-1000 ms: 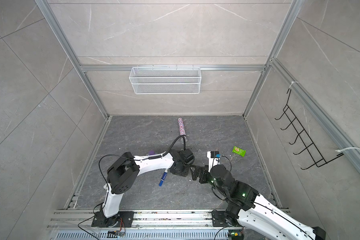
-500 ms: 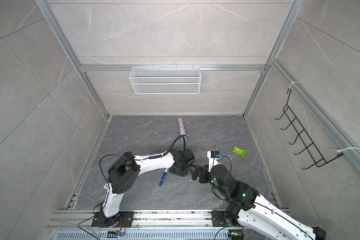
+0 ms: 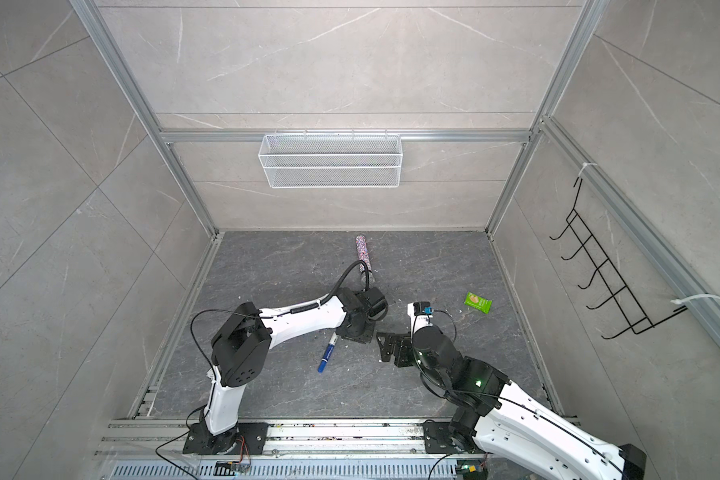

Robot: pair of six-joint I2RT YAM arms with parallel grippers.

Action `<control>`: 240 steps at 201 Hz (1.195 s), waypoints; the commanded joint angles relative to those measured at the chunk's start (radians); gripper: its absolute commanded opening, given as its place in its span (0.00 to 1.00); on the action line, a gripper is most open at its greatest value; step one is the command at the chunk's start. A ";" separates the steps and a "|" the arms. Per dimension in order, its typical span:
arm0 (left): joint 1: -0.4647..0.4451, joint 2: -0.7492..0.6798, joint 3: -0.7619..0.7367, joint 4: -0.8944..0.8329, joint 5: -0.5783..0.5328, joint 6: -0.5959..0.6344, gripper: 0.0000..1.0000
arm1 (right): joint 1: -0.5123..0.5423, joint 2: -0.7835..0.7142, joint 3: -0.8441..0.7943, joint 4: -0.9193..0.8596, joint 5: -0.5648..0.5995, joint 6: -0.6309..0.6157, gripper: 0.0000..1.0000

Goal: Build the wood block tower
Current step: 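Lift and carry the wooden cube with the left gripper over the tower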

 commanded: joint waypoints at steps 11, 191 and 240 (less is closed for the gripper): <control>0.040 -0.113 0.037 -0.071 -0.032 0.040 0.26 | 0.002 0.021 0.022 0.007 -0.042 -0.041 0.99; 0.306 -0.394 -0.063 -0.226 -0.055 0.054 0.30 | 0.004 0.219 0.045 0.104 -0.163 -0.053 0.98; 0.355 -0.382 -0.100 -0.182 -0.020 0.050 0.30 | 0.006 0.227 0.043 0.104 -0.166 -0.047 0.98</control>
